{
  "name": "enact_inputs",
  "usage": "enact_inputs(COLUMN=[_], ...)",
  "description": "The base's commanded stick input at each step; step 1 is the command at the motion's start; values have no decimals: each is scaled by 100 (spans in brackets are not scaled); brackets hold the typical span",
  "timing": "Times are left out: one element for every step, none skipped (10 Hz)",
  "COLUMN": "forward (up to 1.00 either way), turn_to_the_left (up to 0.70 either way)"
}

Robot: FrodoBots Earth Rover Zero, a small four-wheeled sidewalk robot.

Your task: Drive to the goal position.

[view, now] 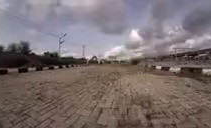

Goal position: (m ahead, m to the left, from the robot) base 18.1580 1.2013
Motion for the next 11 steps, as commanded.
enact_inputs(forward=[100, 100, 100, 100, 100, 100, 100, 100, 100, 100, 100], turn_to_the_left=[0, 0, 0, 0, 0, 0, 0, 0, 0, 0, 0])
